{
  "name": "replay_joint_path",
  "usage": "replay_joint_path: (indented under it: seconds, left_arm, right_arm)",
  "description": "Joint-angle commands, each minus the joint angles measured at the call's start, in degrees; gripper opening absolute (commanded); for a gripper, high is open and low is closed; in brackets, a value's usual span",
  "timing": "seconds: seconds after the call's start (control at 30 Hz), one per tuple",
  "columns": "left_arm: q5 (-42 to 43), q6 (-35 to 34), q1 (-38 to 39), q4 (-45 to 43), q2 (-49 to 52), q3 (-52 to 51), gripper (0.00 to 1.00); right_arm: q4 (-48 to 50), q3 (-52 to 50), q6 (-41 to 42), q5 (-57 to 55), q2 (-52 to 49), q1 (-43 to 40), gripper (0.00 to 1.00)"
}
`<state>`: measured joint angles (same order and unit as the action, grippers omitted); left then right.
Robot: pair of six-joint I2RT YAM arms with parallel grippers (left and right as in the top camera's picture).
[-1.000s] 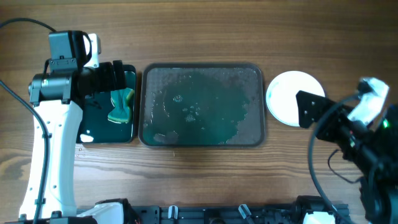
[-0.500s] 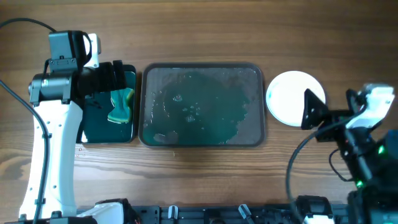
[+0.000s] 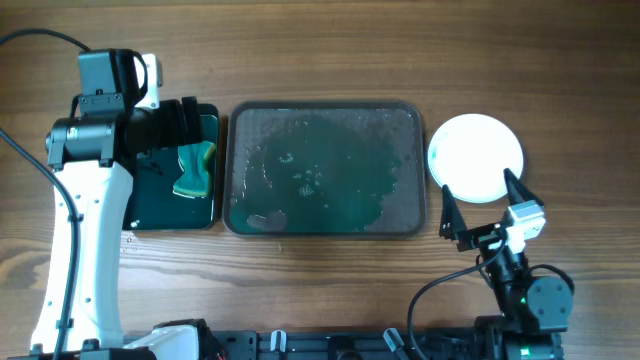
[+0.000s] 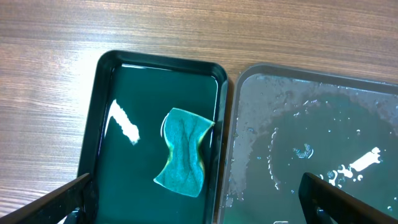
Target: Clean dirty plates on tray and stack at the side
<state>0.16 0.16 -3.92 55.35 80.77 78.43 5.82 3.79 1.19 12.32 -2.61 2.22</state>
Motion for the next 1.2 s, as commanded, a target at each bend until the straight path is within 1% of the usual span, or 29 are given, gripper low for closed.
replay_joint_path:
  seconds: [0.0,0.03,0.17,0.23,0.8,0.83,0.87,0.93,1.03,1.07,1.17]
  left_arm:
    - [0.9,0.3,0.0,0.0,0.0,0.1,1.0]
    - [0.9,0.3,0.0,0.0,0.0,0.1,1.0]
    - [0.9,0.3,0.0,0.0,0.0,0.1,1.0]
    - [0.9,0.3,0.0,0.0,0.0,0.1,1.0]
    - [0.9,0.3,0.0,0.0,0.0,0.1,1.0]
    - [-1.5,1.1,0.0,0.2,-0.3,0.1,1.0]
    - [-3.5,1.1,0.0,0.5,-1.1,0.1,1.0]
    - [-3.7,1.1,0.0,0.5,-3.3,0.1,1.0]
    - [-4.9,1.1,-0.1,-0.8,-10.6,-0.7,1.0]
    - [-3.6,1.1,-0.1,-4.7,-15.9,-3.3,1.0]
    - [0.8,1.1,-0.1,-15.8,-26.0,-11.7,1.0]
  right_arm:
    - [0.3,-3.5,2.5,-2.5,2.4,0.2,1.0]
    - [-0.8,-3.5,3.8,-3.7,2.4,0.2,1.0]
    - [-5.4,-3.5,4.3,-4.0,2.4,0.2,1.0]
    - [-5.2,-3.5,5.2,-4.0,2.4,0.2,1.0]
    - [-5.2,-3.5,5.2,-4.0,2.3,0.2,1.0]
    - [-5.2,-3.5,5.2,-4.0,2.3,0.2,1.0]
    - [-5.2,-3.5,5.2,-4.0,2.3,0.2,1.0]
    - [-5.2,-3.5,5.2,-4.0,2.3,0.2,1.0]
    - [-5.2,-3.5,5.2,-4.0,2.3,0.2,1.0]
    - [-5.2,-3.5,5.2,-4.0,2.3,0.2,1.0]
    - [-5.2,-3.5,5.2,-4.0,2.3,0.2,1.0]
